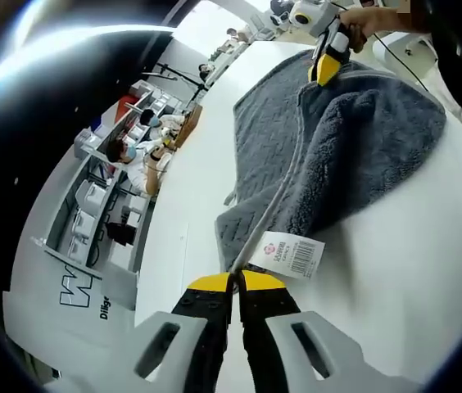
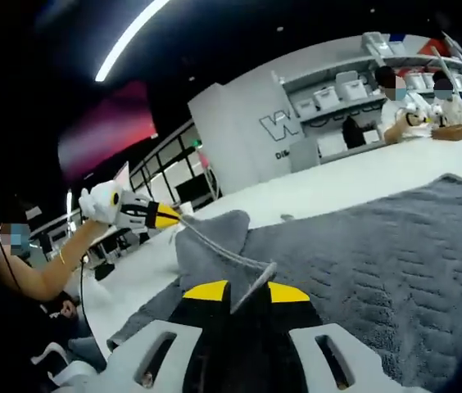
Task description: Open the folded towel by lifting each exposed corner and separating the folded layers until the towel lies flat within the target outline without major curled edges
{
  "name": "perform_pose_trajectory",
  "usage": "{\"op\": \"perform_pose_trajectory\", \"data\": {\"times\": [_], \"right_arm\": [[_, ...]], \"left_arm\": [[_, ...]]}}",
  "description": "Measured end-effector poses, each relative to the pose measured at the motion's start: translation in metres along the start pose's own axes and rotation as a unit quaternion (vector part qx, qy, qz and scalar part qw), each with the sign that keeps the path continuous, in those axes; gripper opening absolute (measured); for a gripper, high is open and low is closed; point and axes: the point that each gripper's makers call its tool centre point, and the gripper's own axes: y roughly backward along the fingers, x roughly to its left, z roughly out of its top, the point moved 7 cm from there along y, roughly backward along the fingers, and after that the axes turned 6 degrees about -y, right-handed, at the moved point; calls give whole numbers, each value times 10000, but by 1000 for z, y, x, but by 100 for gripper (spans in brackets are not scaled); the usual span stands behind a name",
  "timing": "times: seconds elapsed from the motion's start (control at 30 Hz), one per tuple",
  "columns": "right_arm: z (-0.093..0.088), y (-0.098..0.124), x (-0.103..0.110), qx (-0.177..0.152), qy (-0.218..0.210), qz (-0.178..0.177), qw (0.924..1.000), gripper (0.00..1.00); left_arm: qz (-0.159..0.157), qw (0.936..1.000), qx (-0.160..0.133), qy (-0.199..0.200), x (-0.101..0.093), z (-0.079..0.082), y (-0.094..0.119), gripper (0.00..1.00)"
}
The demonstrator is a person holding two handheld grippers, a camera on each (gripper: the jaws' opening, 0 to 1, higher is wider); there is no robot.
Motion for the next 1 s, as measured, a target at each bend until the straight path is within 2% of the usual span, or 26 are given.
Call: {"op": "perform_pose_trajectory", "data": {"times": [0.2,0.3,0.4,0.6,0.87,1.0], "right_arm": [[-3,-2,6,41,254,23,9997,0],[4,0,13,-129,614,86,9980,0],[9,-1,25,-271,793,265,9961,0],[14,-11,66,-255,1041,1061,9886,0],[10,-25,105,-177,1125,1759,9778,0],[7,-32,130,-109,1204,2212,9677,0]], "left_arm": [[-10,10000,28,50,-4,-7,3,2],[44,9999,79,86,-3,-12,7,2],[109,9998,130,133,-2,-18,11,2],[253,9990,237,278,1,-32,23,2],[350,9978,496,258,-1,-49,38,2],[357,9975,580,199,-1,-58,46,2]]}}
